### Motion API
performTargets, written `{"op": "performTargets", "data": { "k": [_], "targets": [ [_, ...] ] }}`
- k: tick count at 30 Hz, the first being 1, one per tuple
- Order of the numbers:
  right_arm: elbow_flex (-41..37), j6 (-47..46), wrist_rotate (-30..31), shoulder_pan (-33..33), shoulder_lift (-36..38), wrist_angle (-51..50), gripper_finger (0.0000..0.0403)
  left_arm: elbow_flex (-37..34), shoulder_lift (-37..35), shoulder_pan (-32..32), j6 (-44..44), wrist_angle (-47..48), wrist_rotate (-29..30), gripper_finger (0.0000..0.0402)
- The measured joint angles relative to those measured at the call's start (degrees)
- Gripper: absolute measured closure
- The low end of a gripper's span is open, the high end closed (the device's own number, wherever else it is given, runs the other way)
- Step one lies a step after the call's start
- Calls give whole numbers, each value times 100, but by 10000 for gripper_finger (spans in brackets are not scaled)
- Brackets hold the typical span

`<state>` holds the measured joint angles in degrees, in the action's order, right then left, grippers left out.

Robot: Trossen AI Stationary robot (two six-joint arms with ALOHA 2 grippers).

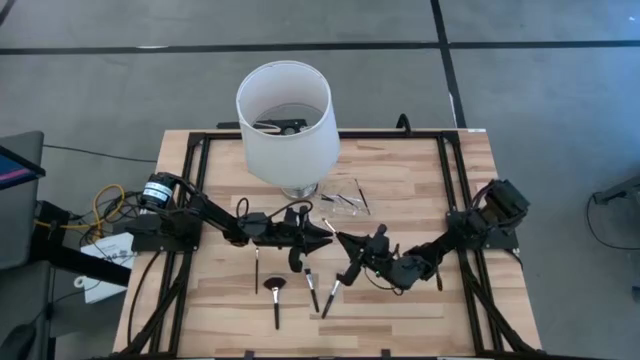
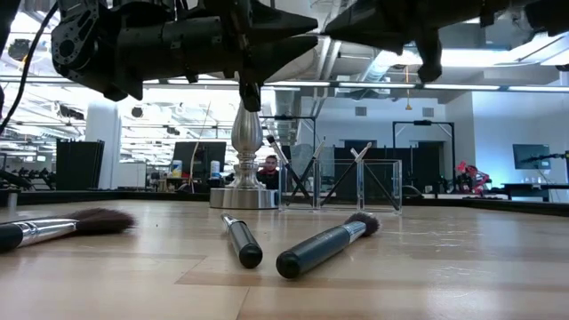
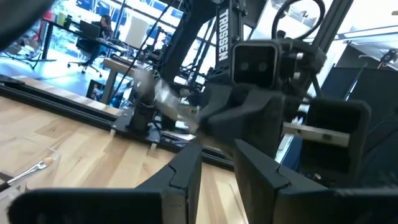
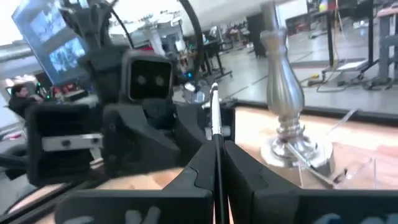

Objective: Put items in baskets/containers
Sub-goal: Put the black eyeshadow brush into the transparent organizer

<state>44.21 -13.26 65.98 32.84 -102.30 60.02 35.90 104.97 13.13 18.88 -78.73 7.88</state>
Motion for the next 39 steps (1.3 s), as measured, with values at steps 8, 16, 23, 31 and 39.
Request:
{"op": "performTargets", "data": {
  "k": [8,16,23,31,39],
  "targets": [
    [3,289,-18,123,0,354,396,-2,0,2,-267,-204,104,311],
    [3,71,-478,-44,0,212,396,-2,0,-12,-397,-407,92,311],
    [4,62,-607,-74,0,171,396,-2,0,-11,-407,-468,88,311],
    [4,-23,-645,-74,0,29,396,-2,0,-11,-381,-530,70,354],
    [4,-11,-713,-75,0,-128,367,-2,2,-5,-413,-540,54,374]
  ]
}}
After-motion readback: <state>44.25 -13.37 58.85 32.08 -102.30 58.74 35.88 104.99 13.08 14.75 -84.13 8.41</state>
